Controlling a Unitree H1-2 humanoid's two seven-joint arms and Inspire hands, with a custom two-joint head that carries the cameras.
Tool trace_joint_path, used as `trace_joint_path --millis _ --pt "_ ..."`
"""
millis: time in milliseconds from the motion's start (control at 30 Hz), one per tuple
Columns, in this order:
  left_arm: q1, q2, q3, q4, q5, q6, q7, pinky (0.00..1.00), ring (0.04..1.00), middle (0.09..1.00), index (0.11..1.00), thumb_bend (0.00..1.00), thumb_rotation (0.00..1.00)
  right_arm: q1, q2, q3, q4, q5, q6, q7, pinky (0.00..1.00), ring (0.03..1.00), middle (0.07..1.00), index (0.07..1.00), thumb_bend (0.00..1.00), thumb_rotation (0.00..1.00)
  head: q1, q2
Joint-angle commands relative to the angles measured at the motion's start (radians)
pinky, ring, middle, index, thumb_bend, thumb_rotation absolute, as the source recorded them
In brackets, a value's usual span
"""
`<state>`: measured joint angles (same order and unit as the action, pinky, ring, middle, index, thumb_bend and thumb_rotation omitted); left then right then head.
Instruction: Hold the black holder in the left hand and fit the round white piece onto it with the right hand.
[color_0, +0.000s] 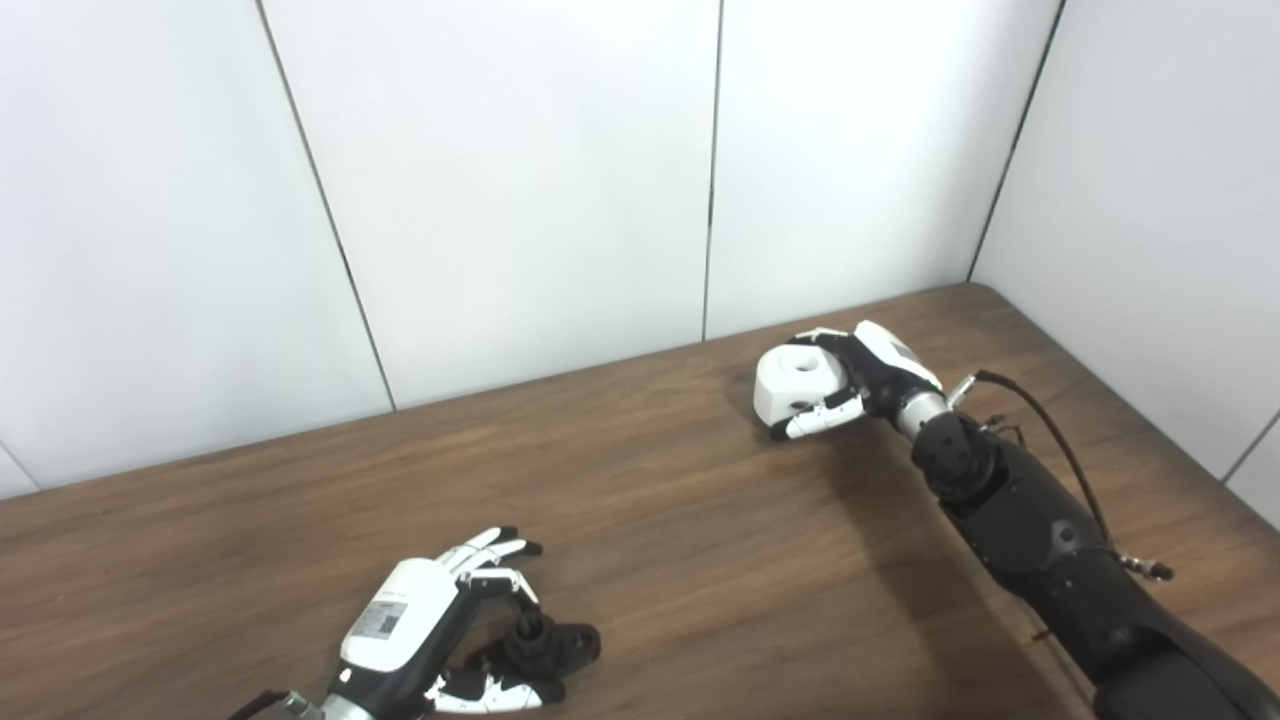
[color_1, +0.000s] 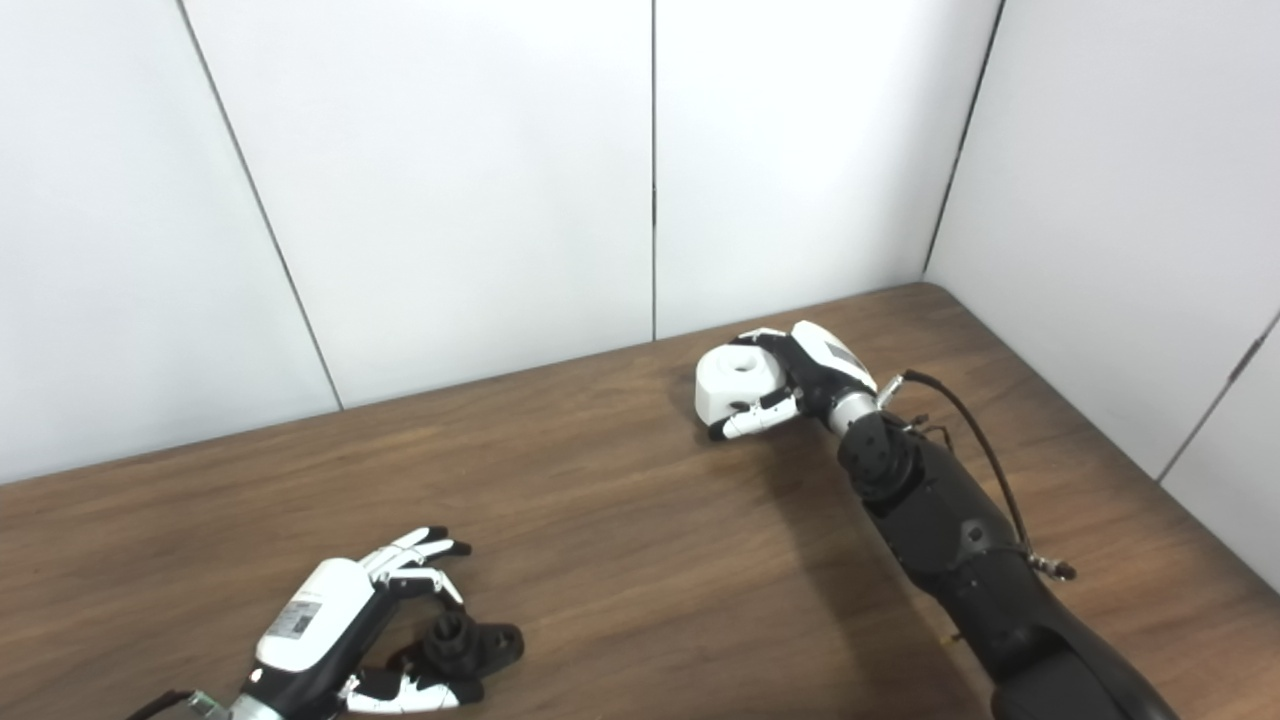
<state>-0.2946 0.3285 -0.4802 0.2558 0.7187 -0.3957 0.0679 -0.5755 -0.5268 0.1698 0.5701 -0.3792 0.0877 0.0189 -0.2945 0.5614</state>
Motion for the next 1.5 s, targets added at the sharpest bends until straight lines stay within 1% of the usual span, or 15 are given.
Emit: trace_joint_path --millis 0,133,233,267,300,333,400,500,767,833,1033,1133,1267,1400,1467 --pt "0.095 0.019 -0.025 0.053 0.033 0.024 -0.032 0.83 0.914 0.845 0.479 0.52 0.06 -0.01 0.016 0.027 0.003 -0.004 0.014 0.06 0.79 0.907 0.922 0.796 0.96 0.34 0.001 0.0" --pt "0.095 0.02 -0.027 0.047 0.034 0.024 -0.037 0.83 0.912 0.845 0.479 0.52 0.06 -0.01 0.019 0.036 -0.001 -0.017 0.022 0.061 0.77 0.901 0.923 0.782 0.96 0.35 0.003 0.003" --pt "0.093 0.019 -0.025 0.056 0.03 0.012 -0.027 0.82 0.911 0.842 0.479 0.52 0.06 -0.002 0.029 0.027 0.002 -0.02 -0.004 0.026 0.73 0.881 0.905 0.7 0.92 0.3 0.005 0.004" --pt "0.093 0.018 -0.025 0.058 0.031 0.012 -0.025 0.82 0.911 0.842 0.479 0.52 0.06 0.002 0.036 0.022 0.009 -0.031 -0.02 -0.014 0.71 0.864 0.888 0.66 0.88 0.26 0.008 0.004" --pt "0.094 0.019 -0.025 0.056 0.032 0.014 -0.026 0.82 0.911 0.841 0.479 0.52 0.06 0.005 0.043 0.019 0.018 -0.044 -0.037 -0.054 0.69 0.833 0.853 0.558 0.67 0.19 0.007 0.005" --pt "0.094 0.019 -0.026 0.058 0.034 0.013 -0.023 0.82 0.911 0.841 0.479 0.52 0.06 0.007 0.05 0.02 0.031 -0.062 -0.05 -0.098 0.68 0.814 0.83 0.523 0.6 0.16 0.007 0.005" --pt "0.095 0.02 -0.025 0.053 0.034 0.017 -0.027 0.82 0.911 0.84 0.479 0.52 0.06 0.01 0.062 0.021 0.047 -0.087 -0.067 -0.16 0.65 0.78 0.783 0.491 0.54 0.14 0.008 0.007" --pt "0.095 0.021 -0.025 0.049 0.032 0.019 -0.032 0.82 0.909 0.841 0.479 0.52 0.06 0.014 0.072 0.022 0.058 -0.1 -0.086 -0.205 0.65 0.77 0.757 0.483 0.52 0.13 0.007 0.007" --pt "0.094 0.016 -0.026 0.065 0.042 0.013 -0.012 0.82 0.906 0.838 0.479 0.52 0.06 0.019 0.081 0.018 0.052 -0.093 -0.103 -0.226 0.65 0.759 0.741 0.483 0.52 0.13 0.018 0.012" --pt "0.093 0.014 -0.027 0.07 0.046 0.011 -0.006 0.81 0.903 0.836 0.479 0.52 0.06 0.023 0.081 0.017 0.042 -0.088 -0.114 -0.221 0.65 0.757 0.74 0.483 0.52 0.13 0.02 0.014" --pt "0.093 0.01 -0.026 0.078 0.039 0.014 -0.015 0.85 0.919 0.847 0.479 0.52 0.06 0.047 0.086 0.02 -0.081 -0.077 -0.099 -0.173 0.69 0.781 0.749 0.482 0.52 0.13 0.047 0.022" --pt "0.091 0.011 -0.031 0.063 0.046 0.042 -0.049 0.87 0.935 0.862 0.48 0.52 0.06 0.065 0.098 0.021 -0.205 -0.062 -0.079 -0.115 0.71 0.797 0.757 0.482 0.52 0.13 0.063 0.025" --pt "0.087 0.009 -0.036 0.054 0.054 0.058 -0.063 0.88 0.944 0.87 0.48 0.52 0.06 0.087 0.115 0.026 -0.368 -0.064 -0.039 -0.027 0.7 0.804 0.77 0.482 0.52 0.14 0.083 0.032" --pt "0.081 0.002 -0.036 0.063 0.044 0.053 -0.058 0.88 0.943 0.868 0.479 0.52 0.06 0.107 0.138 0.026 -0.491 -0.054 -0.033 0.039 0.69 0.799 0.777 0.482 0.52 0.14 0.101 0.034" --pt "0.081 -0.004 -0.033 0.059 0.037 0.061 -0.064 0.88 0.946 0.869 0.479 0.52 0.06 0.118 0.145 0.032 -0.557 -0.046 -0.037 0.076 0.69 0.795 0.775 0.482 0.52 0.14 0.129 0.04"
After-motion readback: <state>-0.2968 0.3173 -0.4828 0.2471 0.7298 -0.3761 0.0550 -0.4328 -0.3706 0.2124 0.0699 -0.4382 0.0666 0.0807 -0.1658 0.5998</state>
